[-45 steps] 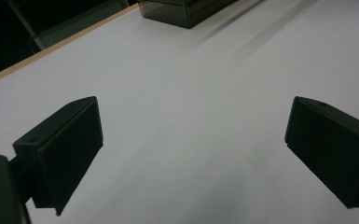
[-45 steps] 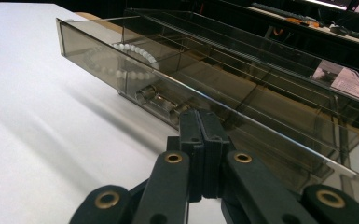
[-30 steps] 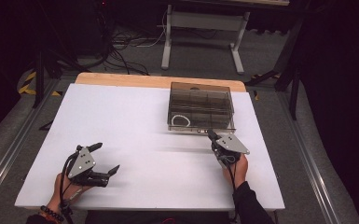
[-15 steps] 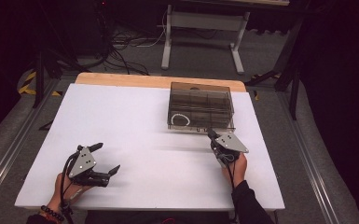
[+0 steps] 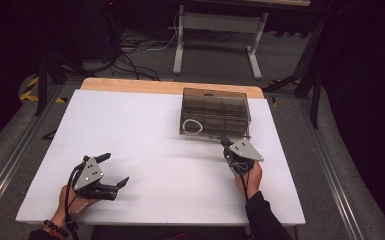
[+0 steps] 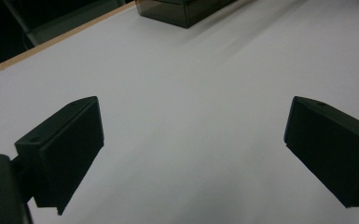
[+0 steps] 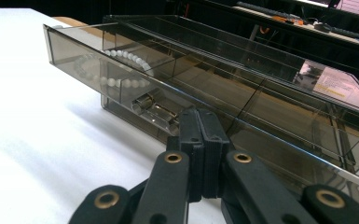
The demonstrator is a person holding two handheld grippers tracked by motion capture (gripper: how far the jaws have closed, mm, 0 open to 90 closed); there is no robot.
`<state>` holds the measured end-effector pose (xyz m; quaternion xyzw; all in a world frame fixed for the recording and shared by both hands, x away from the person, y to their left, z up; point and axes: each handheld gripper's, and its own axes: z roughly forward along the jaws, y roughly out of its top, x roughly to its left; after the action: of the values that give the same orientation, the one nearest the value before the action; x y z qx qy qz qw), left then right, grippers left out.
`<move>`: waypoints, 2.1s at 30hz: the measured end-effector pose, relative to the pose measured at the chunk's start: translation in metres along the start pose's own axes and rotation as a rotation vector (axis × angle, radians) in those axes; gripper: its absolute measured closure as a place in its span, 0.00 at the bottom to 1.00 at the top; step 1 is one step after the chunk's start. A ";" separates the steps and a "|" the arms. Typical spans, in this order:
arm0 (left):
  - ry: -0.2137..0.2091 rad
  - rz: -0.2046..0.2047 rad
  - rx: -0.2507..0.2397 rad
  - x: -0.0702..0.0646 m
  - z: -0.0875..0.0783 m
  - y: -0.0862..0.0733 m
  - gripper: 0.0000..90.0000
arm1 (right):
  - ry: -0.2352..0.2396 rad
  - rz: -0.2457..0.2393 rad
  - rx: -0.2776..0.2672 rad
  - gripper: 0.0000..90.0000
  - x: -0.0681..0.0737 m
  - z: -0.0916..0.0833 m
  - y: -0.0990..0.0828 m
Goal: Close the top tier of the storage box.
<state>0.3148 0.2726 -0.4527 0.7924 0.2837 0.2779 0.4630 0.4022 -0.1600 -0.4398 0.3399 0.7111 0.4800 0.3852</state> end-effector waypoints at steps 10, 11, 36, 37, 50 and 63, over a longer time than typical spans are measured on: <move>-0.005 0.001 0.004 0.000 0.001 0.000 0.06 | -0.027 -0.009 0.002 1.00 -0.001 0.006 0.002; -0.004 0.003 0.005 0.000 0.001 0.000 0.06 | -0.029 -0.004 0.003 1.00 -0.002 0.006 0.002; -0.001 0.009 0.007 0.001 0.000 0.000 0.06 | -0.051 0.011 0.007 1.00 -0.004 0.014 0.002; -0.001 0.009 0.007 0.001 0.000 0.000 0.06 | -0.053 0.011 0.007 1.00 -0.004 0.015 0.002; 0.001 0.010 0.007 0.001 0.000 0.000 0.06 | -0.065 0.024 0.001 1.00 -0.006 0.020 0.004; -0.003 0.005 0.009 0.001 0.000 -0.001 0.06 | -0.085 0.044 -0.006 1.00 -0.007 0.026 0.007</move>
<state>0.3154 0.2730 -0.4534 0.7957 0.2822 0.2767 0.4589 0.4295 -0.1531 -0.4382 0.3743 0.6851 0.4755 0.4056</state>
